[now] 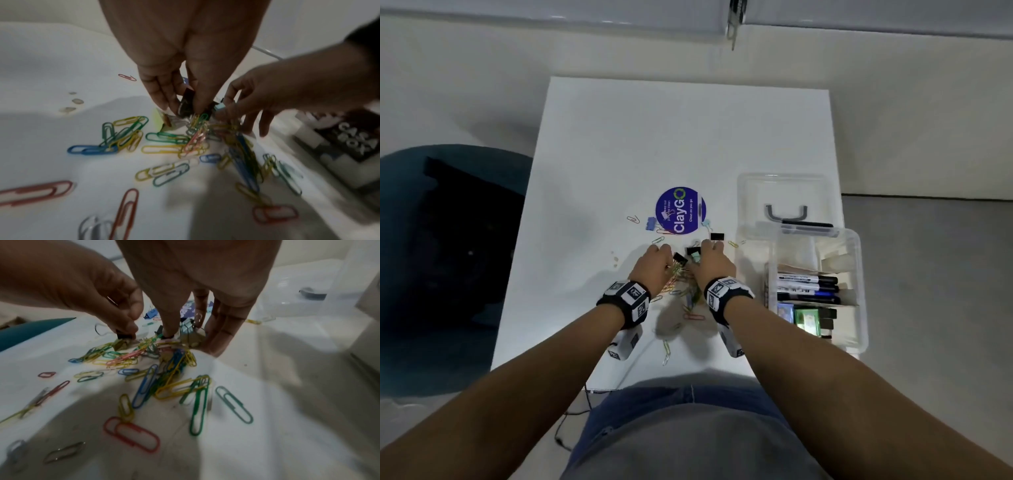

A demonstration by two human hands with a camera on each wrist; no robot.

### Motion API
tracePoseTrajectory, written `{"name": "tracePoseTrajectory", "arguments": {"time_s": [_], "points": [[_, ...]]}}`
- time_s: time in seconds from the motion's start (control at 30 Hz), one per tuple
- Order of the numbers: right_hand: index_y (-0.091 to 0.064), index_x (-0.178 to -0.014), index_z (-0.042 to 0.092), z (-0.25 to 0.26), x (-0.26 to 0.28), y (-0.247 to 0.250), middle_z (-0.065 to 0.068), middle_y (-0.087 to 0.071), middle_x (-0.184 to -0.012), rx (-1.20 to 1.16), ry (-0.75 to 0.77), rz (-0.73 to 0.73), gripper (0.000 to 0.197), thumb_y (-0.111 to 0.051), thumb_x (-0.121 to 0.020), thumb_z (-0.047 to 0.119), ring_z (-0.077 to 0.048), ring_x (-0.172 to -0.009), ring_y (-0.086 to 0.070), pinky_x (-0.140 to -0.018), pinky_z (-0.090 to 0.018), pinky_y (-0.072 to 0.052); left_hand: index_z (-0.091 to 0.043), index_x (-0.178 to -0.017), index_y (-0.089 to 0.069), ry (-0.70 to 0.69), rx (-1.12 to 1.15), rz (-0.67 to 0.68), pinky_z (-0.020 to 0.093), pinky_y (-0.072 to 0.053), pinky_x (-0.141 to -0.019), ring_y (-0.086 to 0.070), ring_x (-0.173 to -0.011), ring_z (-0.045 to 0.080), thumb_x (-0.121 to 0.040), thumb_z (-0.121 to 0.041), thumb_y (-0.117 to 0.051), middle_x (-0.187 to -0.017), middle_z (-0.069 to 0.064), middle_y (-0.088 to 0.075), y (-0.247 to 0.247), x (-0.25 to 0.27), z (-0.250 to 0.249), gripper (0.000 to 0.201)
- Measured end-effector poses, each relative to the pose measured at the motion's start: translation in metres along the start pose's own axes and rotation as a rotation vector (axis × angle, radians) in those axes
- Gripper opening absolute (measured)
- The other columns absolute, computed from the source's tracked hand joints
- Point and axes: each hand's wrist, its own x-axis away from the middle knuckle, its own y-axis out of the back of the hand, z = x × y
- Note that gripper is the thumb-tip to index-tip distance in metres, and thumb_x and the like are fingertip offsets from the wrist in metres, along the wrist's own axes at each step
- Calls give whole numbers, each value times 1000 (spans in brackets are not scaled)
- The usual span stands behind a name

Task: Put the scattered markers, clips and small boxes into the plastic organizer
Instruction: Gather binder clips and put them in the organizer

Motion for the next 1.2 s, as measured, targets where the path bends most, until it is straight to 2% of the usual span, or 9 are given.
{"name": "tracePoseTrajectory", "arguments": {"time_s": [0.1, 0.27, 0.37, 0.57, 0.63, 0.77, 0.9, 1.0, 1.2], "points": [[-44, -123, 10, -1, -4, -2, -17, -43, -128, -6, 20, 5, 40, -59, -91, 31, -39, -93, -63, -74, -43, -52, -11, -96, -51, -18, 105, -36, 33, -42, -71, -54, -79, 28, -86, -2, -55, -96, 7, -46, 10, -3, 2, 14], [-48, -121, 5, -2, -5, -1, -18, -47, -125, -128, -42, -13, 34, -54, -91, 20, -40, -101, -60, -83, -43, -50, -7, -105, -50, -61, 28, 7, 41, -48, -76, -55, -82, 35, -88, 0, -44, -109, 15, -47, 13, -21, -10, 19], [-48, -120, 2, -7, -1, 1, -18, -52, -121, -273, -110, -27, 34, -55, -90, 15, -37, -106, -57, -90, -41, -49, -8, -110, -49, -77, -42, 25, 40, -50, -74, -58, -86, 35, -90, -9, -52, -116, 16, -47, 7, -32, -14, 20], [-53, -106, 8, -16, 10, 4, -9, -63, -100, -578, -211, -105, 16, -56, -91, 13, -25, -87, -57, -72, -27, -41, -5, -113, -48, -80, -155, 98, 43, -50, -77, -58, -92, 38, -89, -16, -64, -118, 19, -47, 2, -42, -7, 30], [-52, -110, 10, -14, 13, 7, -5, -62, -96, -648, -208, -89, 19, -56, -92, 17, -24, -85, -59, -74, -29, -47, -5, -109, -49, -88, -163, 98, 43, -49, -76, -58, -91, 37, -89, -13, -63, -117, 19, -48, 2, -44, -7, 26], [-51, -93, 25, -7, 14, 9, -7, -65, -95, -805, -176, -9, 10, -58, -89, 21, -28, -85, -66, -83, -47, -57, -5, -108, -49, -60, -139, 105, 43, -48, -79, -57, -95, 37, -88, -8, -62, -112, 19, -54, 2, -45, -9, 24], [-53, -109, 8, -5, 21, 23, -21, -63, -97, -1133, -158, 91, 16, -47, -96, 0, -34, -82, -65, -81, -46, -59, -7, -108, -51, -39, -83, 95, 39, -45, -79, -56, -92, 36, -90, -11, -58, -108, 20, -54, -2, -42, -5, 19], [-58, -102, 8, -9, 27, 33, -21, -62, -94, -1231, -162, 131, 24, -39, -95, -5, -30, -76, -64, -69, -37, -60, -12, -112, -51, -40, -30, 81, 39, -47, -77, -57, -87, 35, -94, -9, -53, -109, 17, -52, -3, -38, 2, 19], [-50, -97, 8, -11, 41, 40, -9, -55, -77, -1490, -287, 195, 7, -47, -93, 12, -21, -60, -54, -48, -25, -51, -18, -121, -54, -150, -95, 101, 36, -50, -81, -50, -81, 24, -88, 2, -57, -112, 14, -44, -4, -29, 9, 39]]}}
